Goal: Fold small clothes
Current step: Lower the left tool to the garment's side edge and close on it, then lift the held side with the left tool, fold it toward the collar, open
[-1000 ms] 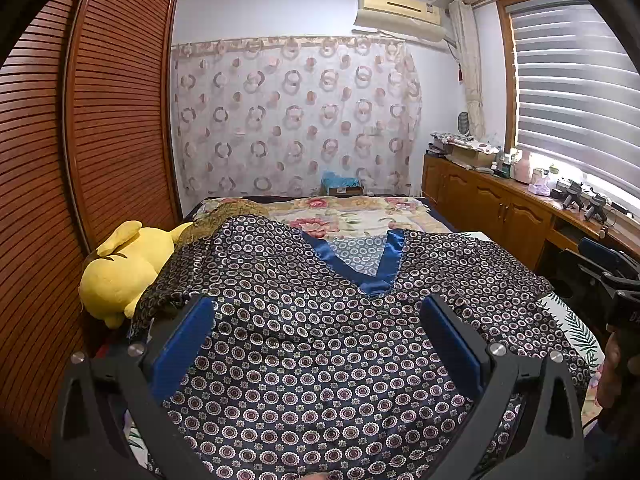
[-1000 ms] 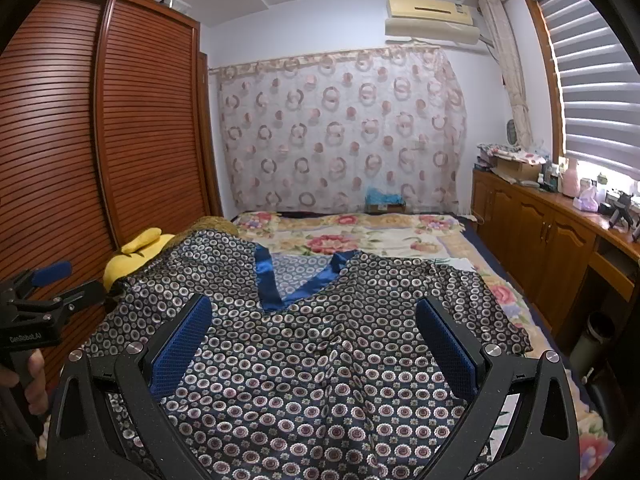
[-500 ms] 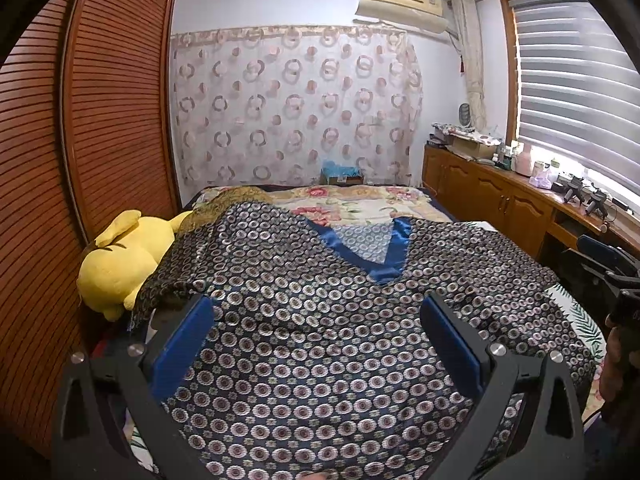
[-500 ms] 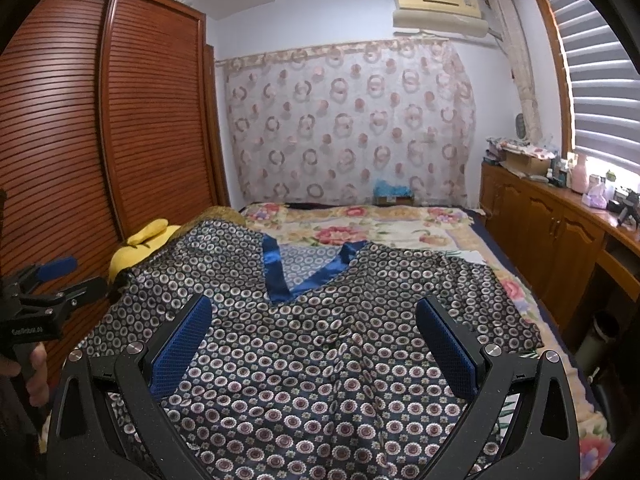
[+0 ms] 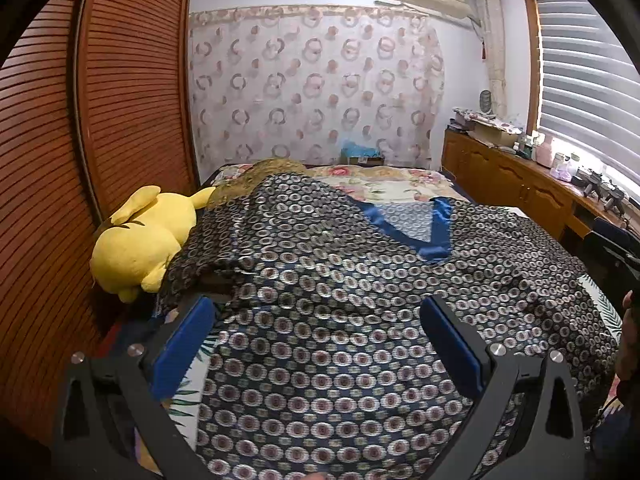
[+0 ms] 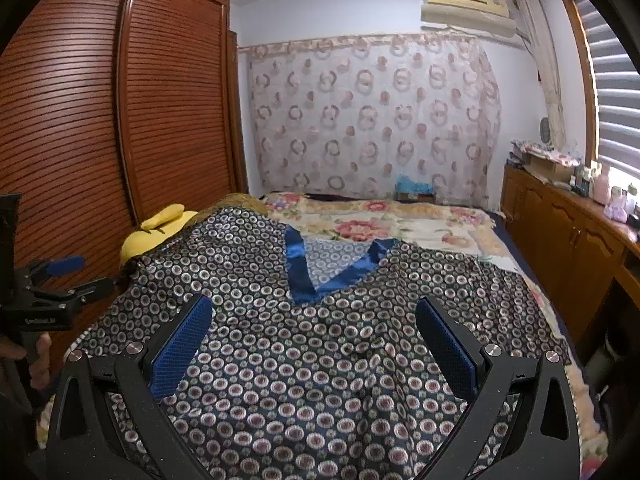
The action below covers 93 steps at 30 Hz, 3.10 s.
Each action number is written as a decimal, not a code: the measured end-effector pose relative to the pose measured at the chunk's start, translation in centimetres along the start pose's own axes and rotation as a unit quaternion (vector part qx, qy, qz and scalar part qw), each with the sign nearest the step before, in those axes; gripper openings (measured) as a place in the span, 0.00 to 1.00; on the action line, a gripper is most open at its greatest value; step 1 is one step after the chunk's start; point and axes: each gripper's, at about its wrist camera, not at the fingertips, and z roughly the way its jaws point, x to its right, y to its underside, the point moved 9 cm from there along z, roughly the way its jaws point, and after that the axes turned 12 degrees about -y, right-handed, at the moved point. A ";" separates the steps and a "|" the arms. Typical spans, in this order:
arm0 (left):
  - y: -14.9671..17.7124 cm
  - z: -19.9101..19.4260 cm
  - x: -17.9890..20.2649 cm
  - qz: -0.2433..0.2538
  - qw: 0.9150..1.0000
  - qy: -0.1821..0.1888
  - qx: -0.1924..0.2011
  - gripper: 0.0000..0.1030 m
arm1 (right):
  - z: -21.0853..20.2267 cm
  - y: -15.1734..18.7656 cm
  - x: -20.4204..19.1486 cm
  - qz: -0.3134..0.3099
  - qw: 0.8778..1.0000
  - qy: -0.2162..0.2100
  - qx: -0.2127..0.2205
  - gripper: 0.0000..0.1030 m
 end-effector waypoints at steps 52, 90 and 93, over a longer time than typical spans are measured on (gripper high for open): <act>-5.8 11.4 -10.0 0.036 0.999 -0.009 -0.032 0.00 | 11.1 2.8 -2.0 -0.025 0.996 -0.068 -0.061 1.00; -2.3 5.5 -2.4 0.041 0.994 0.079 -0.059 0.56 | 9.7 2.9 1.2 0.001 0.997 -0.047 -0.068 1.00; -3.6 4.7 -4.6 0.015 0.997 0.070 -0.040 0.56 | 10.0 2.6 0.6 -0.004 0.996 -0.052 -0.071 1.00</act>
